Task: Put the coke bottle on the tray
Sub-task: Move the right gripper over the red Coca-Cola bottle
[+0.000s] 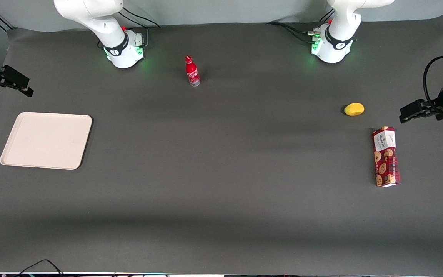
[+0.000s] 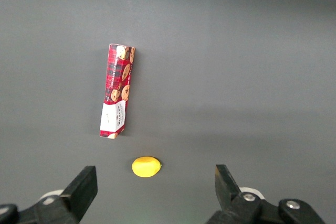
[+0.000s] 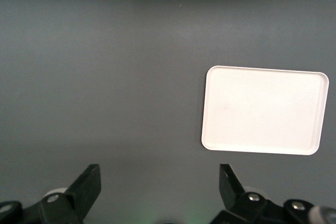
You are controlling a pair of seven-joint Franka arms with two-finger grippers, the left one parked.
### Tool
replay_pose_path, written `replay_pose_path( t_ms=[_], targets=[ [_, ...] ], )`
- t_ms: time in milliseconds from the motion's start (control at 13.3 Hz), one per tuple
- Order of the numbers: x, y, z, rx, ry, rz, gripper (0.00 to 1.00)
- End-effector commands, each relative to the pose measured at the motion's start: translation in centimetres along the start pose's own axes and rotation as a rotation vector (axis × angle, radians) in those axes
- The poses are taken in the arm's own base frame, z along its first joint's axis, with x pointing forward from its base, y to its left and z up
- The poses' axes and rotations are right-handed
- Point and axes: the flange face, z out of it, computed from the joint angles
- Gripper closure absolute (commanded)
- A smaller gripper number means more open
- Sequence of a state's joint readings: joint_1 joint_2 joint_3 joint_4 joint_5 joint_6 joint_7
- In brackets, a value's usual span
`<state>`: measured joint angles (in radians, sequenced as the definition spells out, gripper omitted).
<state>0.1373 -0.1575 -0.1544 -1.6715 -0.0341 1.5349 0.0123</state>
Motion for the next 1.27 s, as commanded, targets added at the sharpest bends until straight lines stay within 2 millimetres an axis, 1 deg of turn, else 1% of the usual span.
replay_pose_path(
  t_ms=[0,150,225,300,375,450,525,600,675,750,900,1050,1125,1200],
  targets=[
    [-0.6,-0.6,-0.5,-0.007,-0.007,-0.012,0.00],
    [-1.0,-1.6,-0.8,-0.009,-0.012,-0.030,0.00],
    [-2.3,-3.7,-0.5,-0.019,-0.083,-0.067,0.00],
    [-4.5,-5.9,-1.5,-0.020,-0.110,-0.063,0.00],
    [-7.1,-8.9,-1.8,0.016,-0.146,-0.014,0.00],
    [-10.5,-13.4,-1.8,0.064,-0.166,-0.024,0.00],
    [-13.7,-17.7,-0.9,0.065,-0.182,-0.019,0.00],
    [-16.6,-21.2,0.4,0.047,-0.175,0.004,0.00],
    [-19.6,-24.7,3.0,0.050,-0.186,0.019,0.00],
    [-22.6,-27.7,6.0,0.044,-0.169,0.031,0.00],
    [-26.5,-32.2,12.6,0.020,-0.161,0.061,0.00],
    [-29.5,-35.7,19.2,-0.007,-0.115,0.090,0.00],
    [-30.7,-36.6,22.4,0.002,-0.093,0.099,0.00],
    [-31.4,-37.5,24.8,0.033,-0.093,0.110,0.00]
  ],
)
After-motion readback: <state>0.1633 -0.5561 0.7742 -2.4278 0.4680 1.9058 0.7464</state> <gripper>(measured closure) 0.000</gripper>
